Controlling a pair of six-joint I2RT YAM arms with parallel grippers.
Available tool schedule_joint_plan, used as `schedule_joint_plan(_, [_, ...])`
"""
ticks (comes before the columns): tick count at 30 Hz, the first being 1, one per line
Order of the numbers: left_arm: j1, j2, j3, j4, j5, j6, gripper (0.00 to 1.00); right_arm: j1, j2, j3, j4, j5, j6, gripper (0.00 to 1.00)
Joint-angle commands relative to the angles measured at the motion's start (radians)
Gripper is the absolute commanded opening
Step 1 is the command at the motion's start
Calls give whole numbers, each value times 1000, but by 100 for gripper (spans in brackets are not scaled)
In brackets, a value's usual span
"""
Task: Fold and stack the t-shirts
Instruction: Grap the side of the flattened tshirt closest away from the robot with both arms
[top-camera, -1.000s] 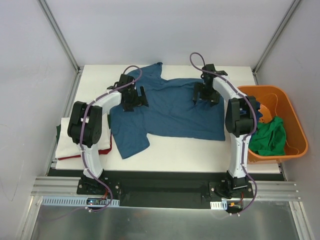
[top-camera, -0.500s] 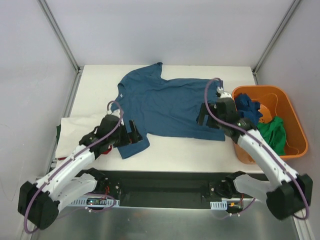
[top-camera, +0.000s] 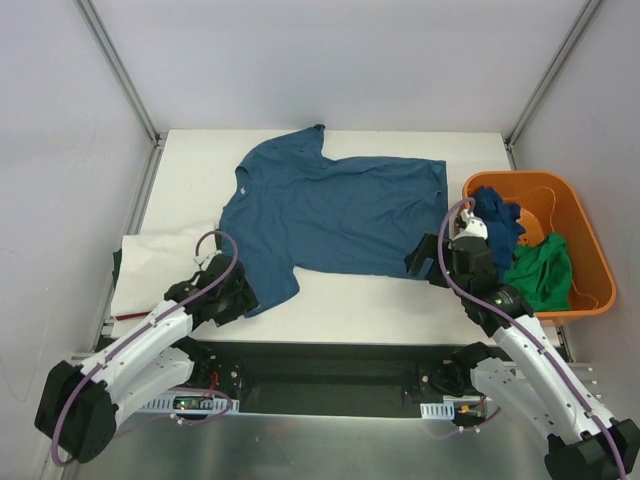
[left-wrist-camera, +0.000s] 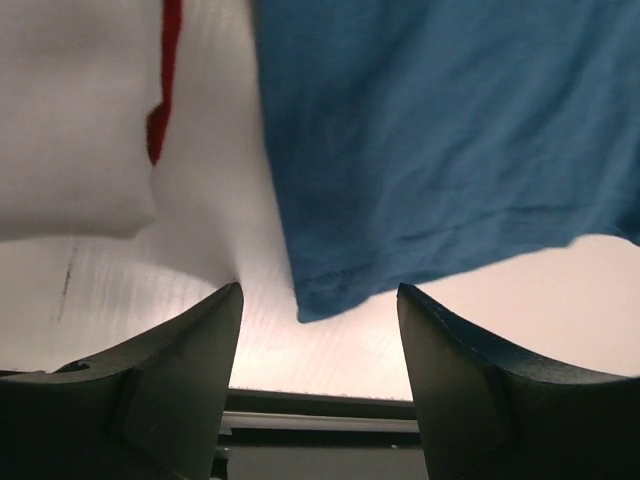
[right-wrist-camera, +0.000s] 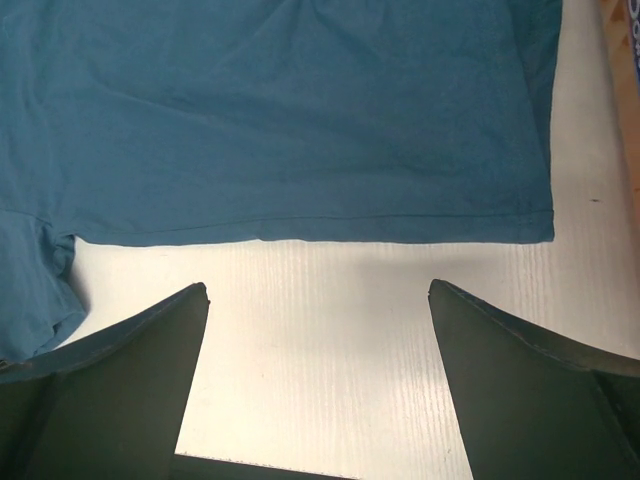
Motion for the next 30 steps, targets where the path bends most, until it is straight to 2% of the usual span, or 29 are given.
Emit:
schedule_joint_plan(1, [7, 93, 25, -11, -83, -31, 63, -1, -16, -20, -26, 52, 22, 96])
schedule_joint_plan(5, [7, 193, 19, 32, -91, -38, 57, -1, -25, -27, -41, 77, 21, 96])
schedule_joint_plan(7, [7, 216, 25, 55, -80, -28, 40, -1, -33, -31, -41, 73, 17, 97])
schedule_joint_plan(9, [7, 246, 34, 92, -74, -15, 29, -1, -34, -31, -49, 78, 16, 97])
schedule_joint_plan(10, [7, 257, 49, 95, -75, -8, 12, 1, -39, -31, -52, 81, 16, 96])
schedule_joint_plan(11, [7, 277, 63, 99, -78, -1, 2, 1, -40, -31, -59, 86, 14, 96])
schedule_joint_plan(17, [20, 323, 249, 95, -158, 149, 0, -1, -20, -14, -98, 46, 45, 96])
schedule_joint_plan(22, [155, 394, 456, 95, -161, 264, 0, -2, -10, 3, -129, 21, 83, 96])
schedule_joint_plan(24, [166, 414, 540, 92, -181, 337, 0, -2, -7, 7, -133, 17, 77, 96])
schedule_joint_plan(30, [224, 440, 642, 60, -180, 380, 0, -2, 21, 9, -199, 58, 112, 96])
